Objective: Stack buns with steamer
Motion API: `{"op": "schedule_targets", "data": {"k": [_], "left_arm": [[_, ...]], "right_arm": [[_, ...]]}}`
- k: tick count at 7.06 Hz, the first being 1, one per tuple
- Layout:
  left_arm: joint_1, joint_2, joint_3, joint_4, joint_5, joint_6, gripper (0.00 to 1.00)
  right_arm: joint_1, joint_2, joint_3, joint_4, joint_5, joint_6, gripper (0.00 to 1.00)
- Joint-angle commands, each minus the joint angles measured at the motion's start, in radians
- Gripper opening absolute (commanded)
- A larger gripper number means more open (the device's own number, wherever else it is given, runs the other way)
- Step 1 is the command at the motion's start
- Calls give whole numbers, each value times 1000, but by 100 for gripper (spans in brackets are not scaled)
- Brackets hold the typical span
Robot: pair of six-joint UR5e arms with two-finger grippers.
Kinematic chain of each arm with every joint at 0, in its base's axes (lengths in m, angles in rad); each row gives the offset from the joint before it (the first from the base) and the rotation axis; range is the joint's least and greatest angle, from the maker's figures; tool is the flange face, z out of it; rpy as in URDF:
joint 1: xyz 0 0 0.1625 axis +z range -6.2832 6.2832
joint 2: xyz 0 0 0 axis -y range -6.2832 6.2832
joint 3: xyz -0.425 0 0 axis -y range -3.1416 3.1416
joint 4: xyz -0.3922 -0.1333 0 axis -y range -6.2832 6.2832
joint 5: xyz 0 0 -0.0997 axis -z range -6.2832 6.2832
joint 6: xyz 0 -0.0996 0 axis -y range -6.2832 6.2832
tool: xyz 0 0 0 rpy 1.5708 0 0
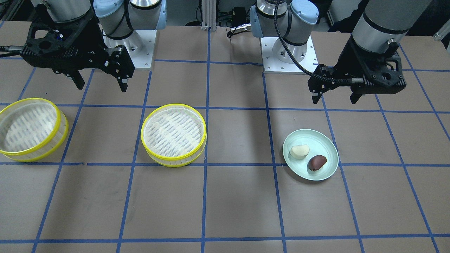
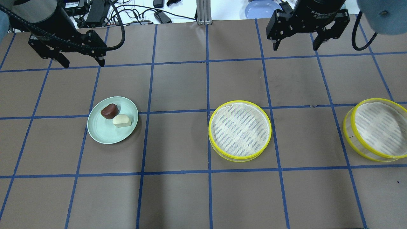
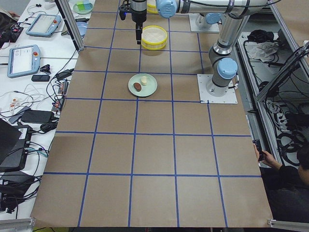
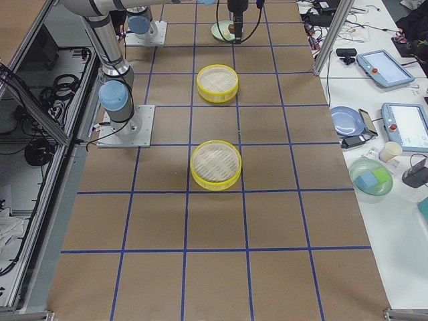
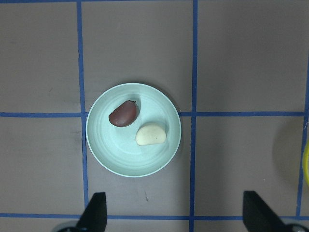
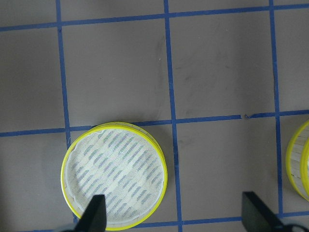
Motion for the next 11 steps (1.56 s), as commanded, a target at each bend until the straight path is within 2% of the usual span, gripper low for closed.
{"op": "schedule_targets", "data": {"k": [1, 7, 11], "left_arm": [[0, 10, 1, -4, 4, 0, 100], [32, -45, -40, 7, 2, 5, 100], [35, -100, -166, 133, 4, -3, 100]], "right_arm": [[0, 0, 0, 0, -2, 0, 100], [-12, -6, 5, 35, -25, -15, 100], [-23, -15, 5, 55, -21, -2, 100]]}}
